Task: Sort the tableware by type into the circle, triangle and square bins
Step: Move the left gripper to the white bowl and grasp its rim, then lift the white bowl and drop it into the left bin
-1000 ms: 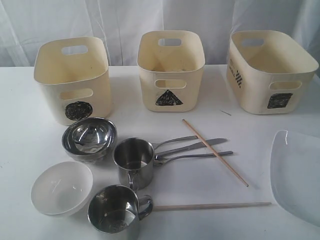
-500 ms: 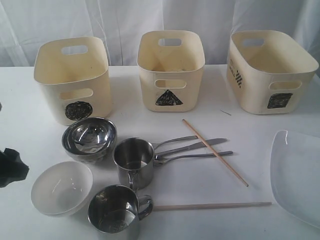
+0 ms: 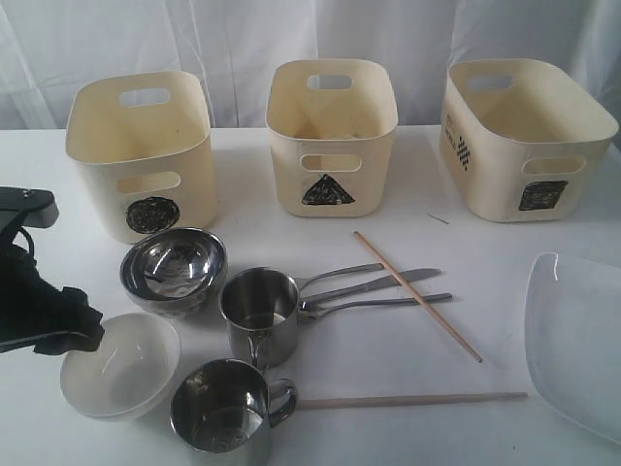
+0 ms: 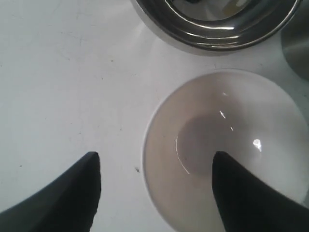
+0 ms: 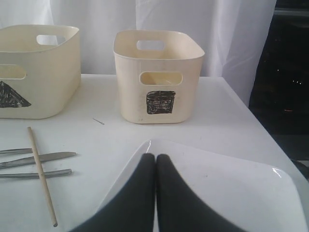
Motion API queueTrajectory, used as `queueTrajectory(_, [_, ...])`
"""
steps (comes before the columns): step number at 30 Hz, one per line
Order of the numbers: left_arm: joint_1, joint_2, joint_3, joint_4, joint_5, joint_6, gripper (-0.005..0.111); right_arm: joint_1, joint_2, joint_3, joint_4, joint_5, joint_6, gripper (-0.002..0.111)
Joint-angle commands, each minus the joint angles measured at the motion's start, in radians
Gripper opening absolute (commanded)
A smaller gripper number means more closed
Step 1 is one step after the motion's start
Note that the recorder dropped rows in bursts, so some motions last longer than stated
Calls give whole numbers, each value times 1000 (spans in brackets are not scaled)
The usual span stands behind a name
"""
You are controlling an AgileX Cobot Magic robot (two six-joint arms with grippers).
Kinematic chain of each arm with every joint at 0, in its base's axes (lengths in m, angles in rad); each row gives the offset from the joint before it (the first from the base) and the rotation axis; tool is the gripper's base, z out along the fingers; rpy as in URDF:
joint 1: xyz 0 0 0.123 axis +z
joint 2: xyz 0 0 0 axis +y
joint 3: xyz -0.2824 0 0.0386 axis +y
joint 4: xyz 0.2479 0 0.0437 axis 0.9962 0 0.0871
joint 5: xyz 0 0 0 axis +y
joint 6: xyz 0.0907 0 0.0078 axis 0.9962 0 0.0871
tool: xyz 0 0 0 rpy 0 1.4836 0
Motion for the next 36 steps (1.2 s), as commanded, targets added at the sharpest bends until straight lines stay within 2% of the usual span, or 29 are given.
queueTrajectory(1, [-7, 40, -6, -26, -16, 31, 69, -4, -7, 6, -7, -8, 5, 0])
queueTrajectory(16, [-7, 221, -6, -31, -69, 33, 66, -4, -7, 6, -7, -8, 5, 0])
queueTrajectory(18, [-7, 240, -6, -33, -69, 33, 61, -4, -7, 6, -7, -8, 5, 0])
queueTrajectory(21, [-7, 247, -6, -35, -69, 29, 44, -4, -7, 6, -7, -8, 5, 0])
queueTrajectory(26, [-7, 229, -6, -30, -48, 32, 4, -4, -7, 6, -7, -8, 5, 0])
queueTrajectory(27, [-7, 222, -6, -20, -39, 36, 0, -4, -7, 6, -7, -8, 5, 0])
queueTrajectory(36, [-7, 84, -6, 62, 103, 34, 0, -4, -7, 6, -7, -10, 5, 0])
